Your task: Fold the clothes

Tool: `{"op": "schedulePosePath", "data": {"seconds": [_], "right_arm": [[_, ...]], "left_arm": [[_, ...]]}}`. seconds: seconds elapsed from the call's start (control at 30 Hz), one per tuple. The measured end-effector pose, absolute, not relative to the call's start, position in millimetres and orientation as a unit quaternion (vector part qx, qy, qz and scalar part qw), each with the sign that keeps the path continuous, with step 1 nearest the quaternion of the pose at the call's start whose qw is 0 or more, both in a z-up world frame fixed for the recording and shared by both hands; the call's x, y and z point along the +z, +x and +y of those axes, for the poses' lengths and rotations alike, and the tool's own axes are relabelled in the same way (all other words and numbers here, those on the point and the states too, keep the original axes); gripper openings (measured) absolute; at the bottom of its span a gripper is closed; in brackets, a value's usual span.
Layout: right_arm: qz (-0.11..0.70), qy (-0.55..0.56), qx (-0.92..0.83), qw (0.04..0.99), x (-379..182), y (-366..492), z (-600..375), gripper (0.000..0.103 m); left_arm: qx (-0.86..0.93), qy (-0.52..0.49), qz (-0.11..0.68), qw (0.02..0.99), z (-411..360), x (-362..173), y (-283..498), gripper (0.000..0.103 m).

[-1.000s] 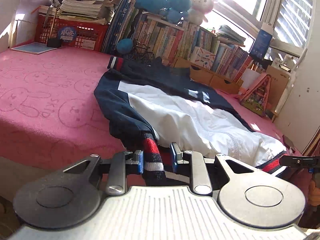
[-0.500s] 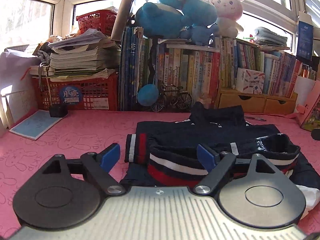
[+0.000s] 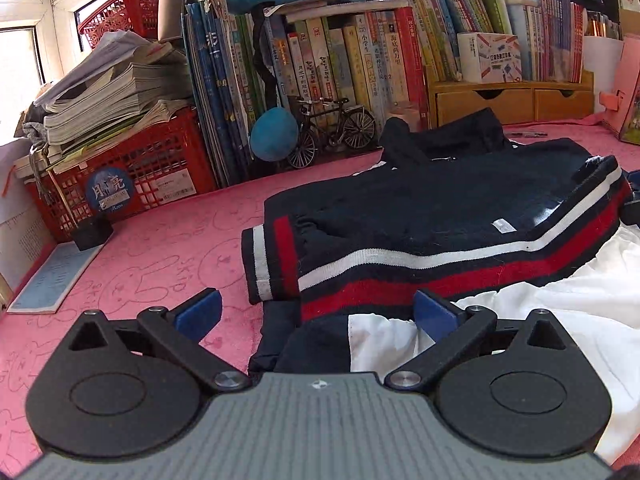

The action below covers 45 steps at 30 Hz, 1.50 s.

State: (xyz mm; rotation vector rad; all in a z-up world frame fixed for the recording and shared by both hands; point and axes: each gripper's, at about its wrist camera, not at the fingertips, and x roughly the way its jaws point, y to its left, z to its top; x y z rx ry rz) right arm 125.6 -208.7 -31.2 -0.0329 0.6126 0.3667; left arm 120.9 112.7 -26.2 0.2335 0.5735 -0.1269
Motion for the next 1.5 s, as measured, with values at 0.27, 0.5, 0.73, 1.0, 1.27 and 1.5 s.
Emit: {"op": "schedulePosePath", "data": {"seconds": [0.27, 0.5, 0.73, 1.0, 1.27, 1.5], "right_arm": [[0.306, 0.022, 0.189, 0.933, -35, 107, -219, 0.036], [0.322, 0.029, 0.184, 0.928, -44, 115, -223, 0.046], [0.282, 0.046, 0.195, 0.938, -26, 91, -227, 0.019], [0.179, 0.004, 0.166, 0.970, 39, 82, -233, 0.016], [0.158, -0.026, 0.088, 0.983, 55, 192, -232, 0.016], [0.253, -0.018, 0.067, 0.965, -22, 286, -221, 0.017]], "left_arm": [[-0.109, 0.195, 0.232, 0.947, 81, -32, 87, 0.061], [-0.094, 0.036, 0.352, 0.931, 111, -35, 129, 0.089], [-0.117, 0.024, 0.306, 0.945, 124, -11, 99, 0.031], [-0.120, 0.105, 0.165, 0.973, 91, 57, 89, 0.026], [-0.082, 0.136, 0.155, 0.975, 48, 68, 225, 0.029], [-0.040, 0.134, 0.273, 0.952, 44, -17, 299, 0.038]]}}
